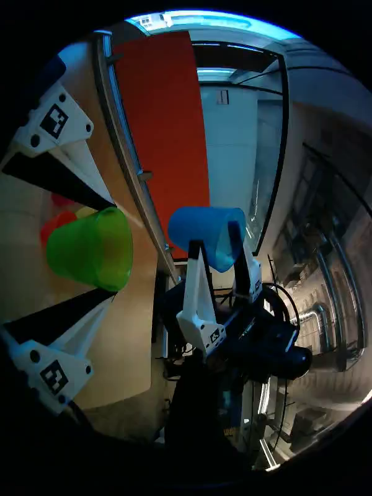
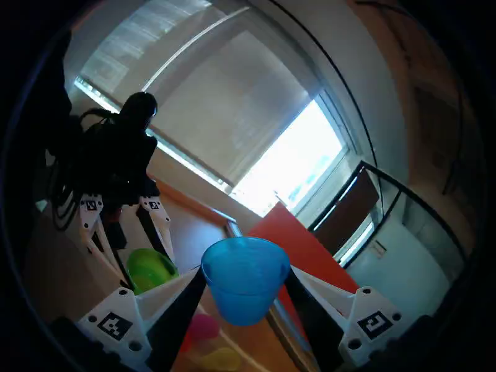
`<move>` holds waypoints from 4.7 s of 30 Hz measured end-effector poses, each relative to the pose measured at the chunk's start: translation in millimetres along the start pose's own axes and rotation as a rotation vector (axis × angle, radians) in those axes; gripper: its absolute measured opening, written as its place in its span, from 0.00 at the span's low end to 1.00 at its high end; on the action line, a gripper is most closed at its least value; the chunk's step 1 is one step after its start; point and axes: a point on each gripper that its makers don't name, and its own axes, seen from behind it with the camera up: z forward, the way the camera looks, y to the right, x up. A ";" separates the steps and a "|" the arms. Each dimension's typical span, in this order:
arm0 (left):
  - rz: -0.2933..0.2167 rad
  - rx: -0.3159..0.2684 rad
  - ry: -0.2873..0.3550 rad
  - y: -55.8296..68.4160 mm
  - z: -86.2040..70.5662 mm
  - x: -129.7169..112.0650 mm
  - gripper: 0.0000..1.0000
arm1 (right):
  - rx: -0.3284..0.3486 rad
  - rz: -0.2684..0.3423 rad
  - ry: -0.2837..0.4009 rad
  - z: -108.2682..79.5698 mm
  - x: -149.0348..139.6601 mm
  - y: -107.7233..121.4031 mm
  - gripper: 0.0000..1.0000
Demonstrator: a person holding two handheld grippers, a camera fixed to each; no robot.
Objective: Pour water
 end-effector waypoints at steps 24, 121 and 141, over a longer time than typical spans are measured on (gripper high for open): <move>-0.005 0.030 0.006 -8.7 -6.9 5.3 0.88 | 0.018 0.482 -0.004 0.2 -13.7 -5.5 0.91; 0.007 0.013 -0.401 -17.5 3.2 -137.2 0.89 | 0.186 0.620 -0.337 -46.8 -201.5 -140.1 0.91; 0.034 -0.034 -0.508 -12.0 2.1 -167.3 0.89 | 0.234 0.594 -0.399 -49.4 -225.7 -159.1 0.92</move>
